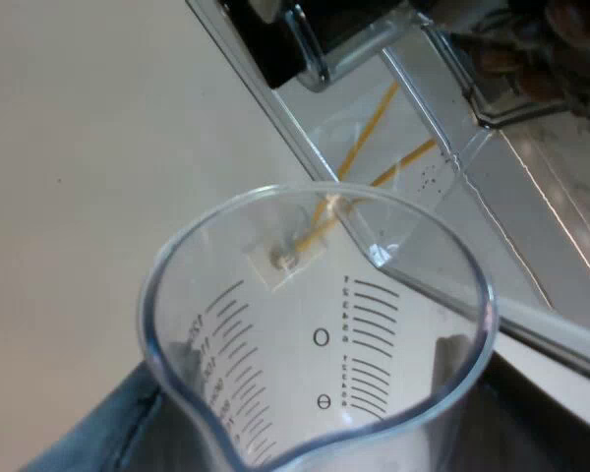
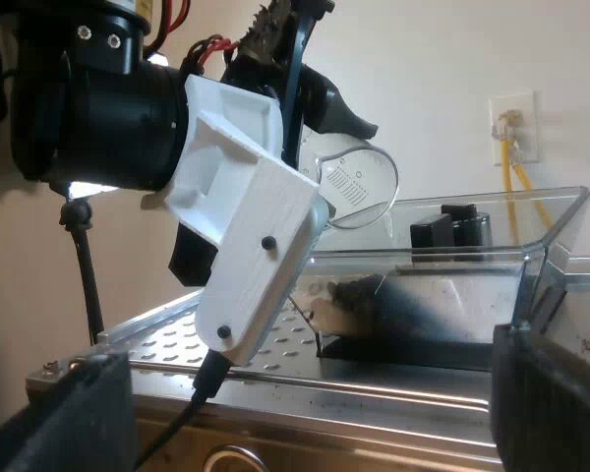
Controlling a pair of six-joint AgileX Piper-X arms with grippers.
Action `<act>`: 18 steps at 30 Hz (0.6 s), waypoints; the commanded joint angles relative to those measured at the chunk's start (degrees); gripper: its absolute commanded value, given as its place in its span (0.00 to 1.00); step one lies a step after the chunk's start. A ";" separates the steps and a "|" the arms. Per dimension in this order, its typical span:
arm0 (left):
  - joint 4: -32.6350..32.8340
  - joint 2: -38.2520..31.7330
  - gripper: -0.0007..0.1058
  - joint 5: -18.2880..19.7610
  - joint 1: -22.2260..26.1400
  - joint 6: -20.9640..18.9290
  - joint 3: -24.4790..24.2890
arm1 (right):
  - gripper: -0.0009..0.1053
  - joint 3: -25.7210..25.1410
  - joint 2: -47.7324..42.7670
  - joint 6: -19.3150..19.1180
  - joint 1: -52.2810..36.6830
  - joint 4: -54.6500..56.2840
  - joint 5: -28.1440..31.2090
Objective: Pour the beans into the coffee machine
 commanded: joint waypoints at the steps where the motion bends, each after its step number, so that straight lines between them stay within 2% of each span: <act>1: -1.03 -0.06 0.27 -0.11 -0.11 -0.14 -0.46 | 0.74 -0.24 -0.14 -0.19 0.08 -0.39 0.04; 3: -1.03 -0.06 0.27 -0.11 -0.11 -0.84 -0.46 | 0.74 -0.24 -0.14 -0.19 0.08 -0.39 0.04; 7: -1.03 -0.06 0.27 -0.51 -0.11 -7.33 -0.46 | 0.74 -0.24 -0.14 -0.19 0.08 -0.39 0.04; 12: -0.93 -0.25 0.27 -3.55 -0.11 -12.01 -0.46 | 0.74 -0.24 -0.14 -0.19 0.08 -0.39 0.04; 15: -0.93 -1.03 0.22 -4.68 -0.11 -16.14 -0.46 | 0.74 -0.24 -0.14 -0.19 0.08 -0.39 0.04; 18: -0.02 -1.86 0.19 -5.25 -0.11 -18.06 -0.46 | 0.74 -0.24 -0.14 -0.19 0.08 -0.39 0.04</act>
